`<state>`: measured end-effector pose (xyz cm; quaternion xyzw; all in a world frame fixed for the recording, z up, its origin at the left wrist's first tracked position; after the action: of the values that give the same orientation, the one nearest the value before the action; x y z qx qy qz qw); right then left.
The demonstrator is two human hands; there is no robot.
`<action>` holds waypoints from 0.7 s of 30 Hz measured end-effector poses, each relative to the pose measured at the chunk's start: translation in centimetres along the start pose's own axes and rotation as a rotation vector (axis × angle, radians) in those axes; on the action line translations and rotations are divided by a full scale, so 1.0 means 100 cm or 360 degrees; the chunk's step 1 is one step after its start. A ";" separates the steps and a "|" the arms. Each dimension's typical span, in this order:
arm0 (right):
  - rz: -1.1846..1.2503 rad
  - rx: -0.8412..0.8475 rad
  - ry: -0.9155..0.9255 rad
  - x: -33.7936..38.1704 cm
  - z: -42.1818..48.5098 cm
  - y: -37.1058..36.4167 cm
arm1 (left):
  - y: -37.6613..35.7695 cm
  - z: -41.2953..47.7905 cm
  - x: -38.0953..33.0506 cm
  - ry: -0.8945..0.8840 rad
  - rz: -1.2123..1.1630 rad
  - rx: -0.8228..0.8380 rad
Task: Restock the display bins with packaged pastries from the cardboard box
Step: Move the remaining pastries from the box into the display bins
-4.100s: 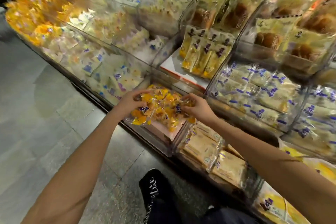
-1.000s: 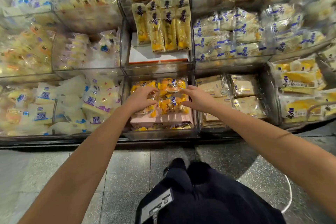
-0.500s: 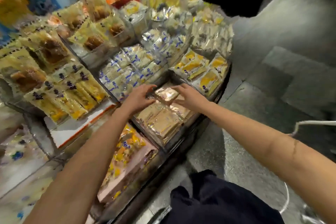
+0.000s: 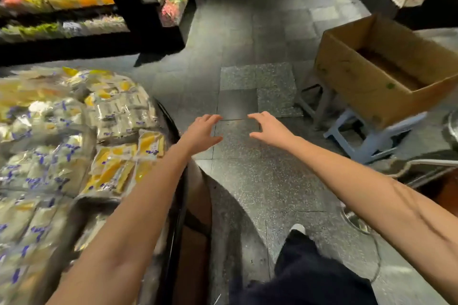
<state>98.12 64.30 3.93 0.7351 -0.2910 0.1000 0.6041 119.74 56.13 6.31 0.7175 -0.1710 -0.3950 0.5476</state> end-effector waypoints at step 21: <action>0.0375 -0.0538 -0.0840 -0.391 0.128 0.248 | -0.079 0.506 -0.235 -0.0656 -0.0038 0.0428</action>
<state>50.20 61.68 1.81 0.5864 -0.5329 -0.0745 0.6055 65.32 41.86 3.47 0.6901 -0.3216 -0.5134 0.3960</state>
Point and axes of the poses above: each hand's wrist, its own z-axis towards the middle knuckle, its own y-axis out of the back of the hand, x = y × z, the point moved 1 cm from there along z, towards the middle knuckle, and after that the axes turned 8 degrees about -y, right-handed, at the moved point
